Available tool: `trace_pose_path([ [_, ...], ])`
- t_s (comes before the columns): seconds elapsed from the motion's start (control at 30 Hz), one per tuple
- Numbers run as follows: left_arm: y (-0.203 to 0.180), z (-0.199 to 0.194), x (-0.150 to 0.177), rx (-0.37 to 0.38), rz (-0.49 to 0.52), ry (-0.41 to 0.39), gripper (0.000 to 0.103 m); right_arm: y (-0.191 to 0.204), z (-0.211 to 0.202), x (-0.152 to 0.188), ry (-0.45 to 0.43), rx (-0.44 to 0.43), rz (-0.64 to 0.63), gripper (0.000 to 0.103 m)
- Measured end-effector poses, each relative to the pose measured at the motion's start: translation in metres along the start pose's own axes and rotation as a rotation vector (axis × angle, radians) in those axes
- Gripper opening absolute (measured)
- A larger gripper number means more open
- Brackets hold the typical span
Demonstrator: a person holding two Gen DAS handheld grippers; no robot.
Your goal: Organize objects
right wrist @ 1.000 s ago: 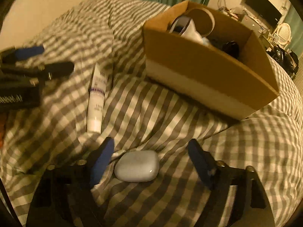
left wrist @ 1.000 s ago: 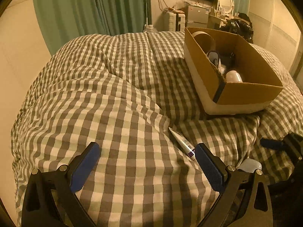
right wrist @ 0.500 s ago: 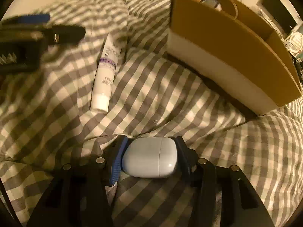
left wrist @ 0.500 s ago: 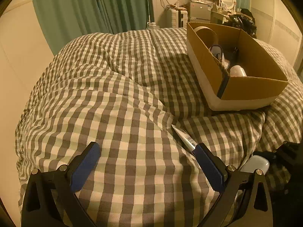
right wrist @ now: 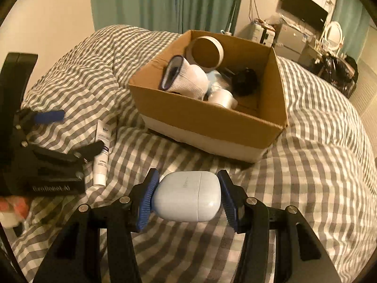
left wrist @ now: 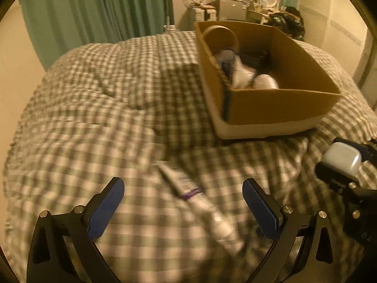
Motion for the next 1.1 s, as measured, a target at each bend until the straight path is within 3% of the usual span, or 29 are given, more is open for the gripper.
trace_pose_path([
  [0.07,-0.008,0.01,0.002,0.01,0.025,0.017,0.101,0.0,0.001,0.005,0.004,-0.008,0.01,0.051],
  [0.13,-0.009,0.02,0.007,0.004,0.031,0.04,0.092,0.001,0.007,0.006,0.009,-0.013,0.013,0.051],
  [0.2,-0.006,0.03,0.011,0.005,0.021,0.079,0.065,0.001,0.007,0.01,0.01,-0.018,0.017,0.051],
  [0.27,-0.004,0.039,0.016,0.011,0.012,0.123,0.058,0.0,0.008,0.011,0.013,-0.024,0.022,0.051],
  [0.33,-0.007,0.043,0.017,0.015,0.025,0.129,0.058,0.0,0.01,0.012,0.014,-0.025,0.024,0.051],
  [0.5,-0.024,0.057,0.031,0.013,0.147,0.179,0.056,0.002,0.012,0.012,0.018,-0.014,0.016,0.051],
  [0.53,-0.025,0.055,0.03,0.025,0.146,0.174,0.051,0.003,0.011,0.013,0.018,-0.012,0.014,0.051],
  [0.57,-0.026,0.053,0.03,0.047,0.143,0.171,0.033,0.003,0.011,0.013,0.017,-0.008,0.013,0.051],
  [0.67,-0.031,0.042,0.031,0.098,0.153,0.154,0.023,0.002,0.009,0.013,0.016,0.001,0.015,0.051],
  [0.87,-0.041,0.009,0.027,0.127,0.194,0.072,0.019,0.006,-0.002,0.01,0.001,0.022,0.002,0.051],
  [1.1,-0.023,-0.022,0.002,0.109,0.128,0.003,0.019,0.009,-0.026,-0.001,-0.044,0.013,-0.001,0.051],
])
Point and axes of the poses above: each gripper's, at about its wrist camera, not at the fingertips, and z roughly the way its jaws point, y to its left, x to its underside, the point moved 9 cm from there along z, roughly the way its jaws point, and after that the axes turned 7 degrees about -z, right-handed, at the moved point
